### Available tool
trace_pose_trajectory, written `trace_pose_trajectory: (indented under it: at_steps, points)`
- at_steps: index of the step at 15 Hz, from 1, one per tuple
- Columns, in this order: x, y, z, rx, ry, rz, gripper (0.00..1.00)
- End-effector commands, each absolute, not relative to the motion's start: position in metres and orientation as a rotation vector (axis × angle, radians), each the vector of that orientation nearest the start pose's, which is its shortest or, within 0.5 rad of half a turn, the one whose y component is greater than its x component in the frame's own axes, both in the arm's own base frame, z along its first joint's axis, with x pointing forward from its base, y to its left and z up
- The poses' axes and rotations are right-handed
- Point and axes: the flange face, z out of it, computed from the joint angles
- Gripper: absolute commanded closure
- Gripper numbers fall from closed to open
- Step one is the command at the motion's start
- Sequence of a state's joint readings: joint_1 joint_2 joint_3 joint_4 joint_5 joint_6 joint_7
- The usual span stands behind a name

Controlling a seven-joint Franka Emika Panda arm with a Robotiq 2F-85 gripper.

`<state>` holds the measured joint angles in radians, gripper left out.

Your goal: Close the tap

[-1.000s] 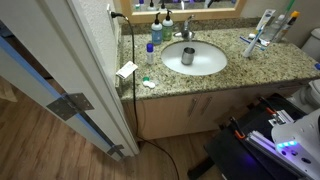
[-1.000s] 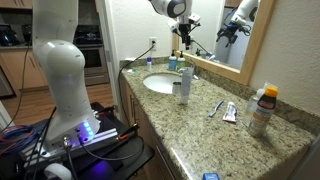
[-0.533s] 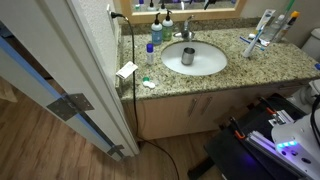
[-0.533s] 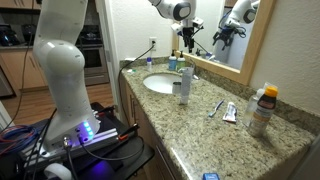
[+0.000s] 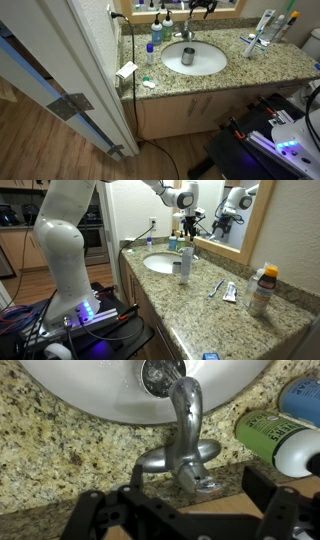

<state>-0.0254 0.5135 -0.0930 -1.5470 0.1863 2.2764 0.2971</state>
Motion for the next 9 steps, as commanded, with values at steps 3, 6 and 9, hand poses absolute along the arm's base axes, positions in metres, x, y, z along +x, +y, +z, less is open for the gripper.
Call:
trace_pose_trajectory:
  at_steps: [3, 6, 9]
  points:
    - [0.740, -0.075, 0.373, -2.843, 0.650, -0.351, 0.00]
    - [0.734, -0.073, 0.374, -2.859, 0.679, -0.353, 0.00]
    - [0.739, -0.074, 0.368, -2.856, 0.681, -0.352, 0.00]
